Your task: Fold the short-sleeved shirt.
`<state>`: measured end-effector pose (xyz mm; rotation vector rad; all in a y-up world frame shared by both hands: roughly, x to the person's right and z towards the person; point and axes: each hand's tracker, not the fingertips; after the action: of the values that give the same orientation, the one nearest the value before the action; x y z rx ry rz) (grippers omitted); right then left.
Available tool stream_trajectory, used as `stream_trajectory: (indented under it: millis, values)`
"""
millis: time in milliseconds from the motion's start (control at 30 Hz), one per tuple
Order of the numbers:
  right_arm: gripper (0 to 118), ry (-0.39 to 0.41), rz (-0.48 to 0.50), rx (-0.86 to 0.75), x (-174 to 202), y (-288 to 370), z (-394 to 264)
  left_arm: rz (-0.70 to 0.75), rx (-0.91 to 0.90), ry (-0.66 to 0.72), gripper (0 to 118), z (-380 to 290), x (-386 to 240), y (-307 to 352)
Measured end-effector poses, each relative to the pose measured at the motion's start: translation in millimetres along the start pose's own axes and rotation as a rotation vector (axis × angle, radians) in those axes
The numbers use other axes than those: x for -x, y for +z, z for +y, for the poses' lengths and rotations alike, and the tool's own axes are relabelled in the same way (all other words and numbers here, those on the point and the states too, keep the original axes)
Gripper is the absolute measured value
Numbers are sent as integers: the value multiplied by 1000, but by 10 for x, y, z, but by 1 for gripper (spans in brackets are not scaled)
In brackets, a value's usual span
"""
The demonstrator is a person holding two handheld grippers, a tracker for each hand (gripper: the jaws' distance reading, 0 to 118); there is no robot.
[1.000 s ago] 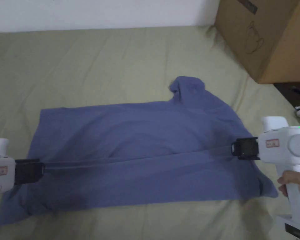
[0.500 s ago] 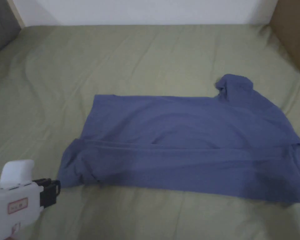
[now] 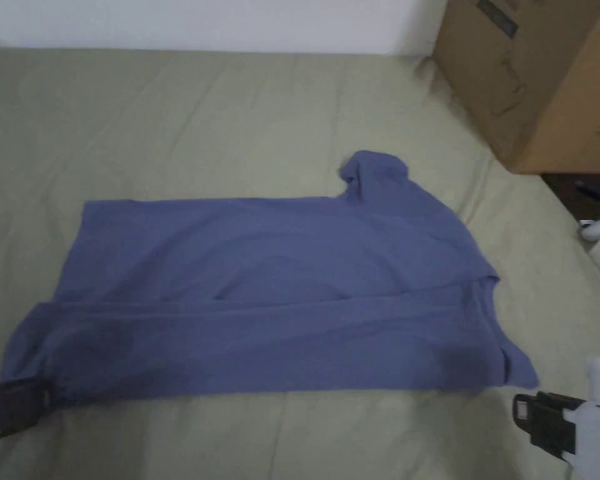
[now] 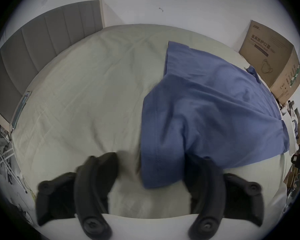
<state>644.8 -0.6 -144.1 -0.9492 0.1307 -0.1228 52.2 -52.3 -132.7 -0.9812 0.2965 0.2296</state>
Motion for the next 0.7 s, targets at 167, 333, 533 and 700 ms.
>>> stream_trajectory:
  millis: [167, 333, 533, 700]
  values:
    - [90, -3, -16, -11, -70, -85, 90, -19, -6, -45, 6, 111, -112, 104]
    - [106, 50, -54, -59, -225, -488, 301, -44, -1, -38, 6, 164, -90, 167]
    - [85, 15, 29, 53, -341, -1119, 563, -81, -17, -25, 5, 226, -93, 222]
    - [13, 95, 53, 58, -155, -923, 558, -73, -6, -74, 5, 241, -119, 248]
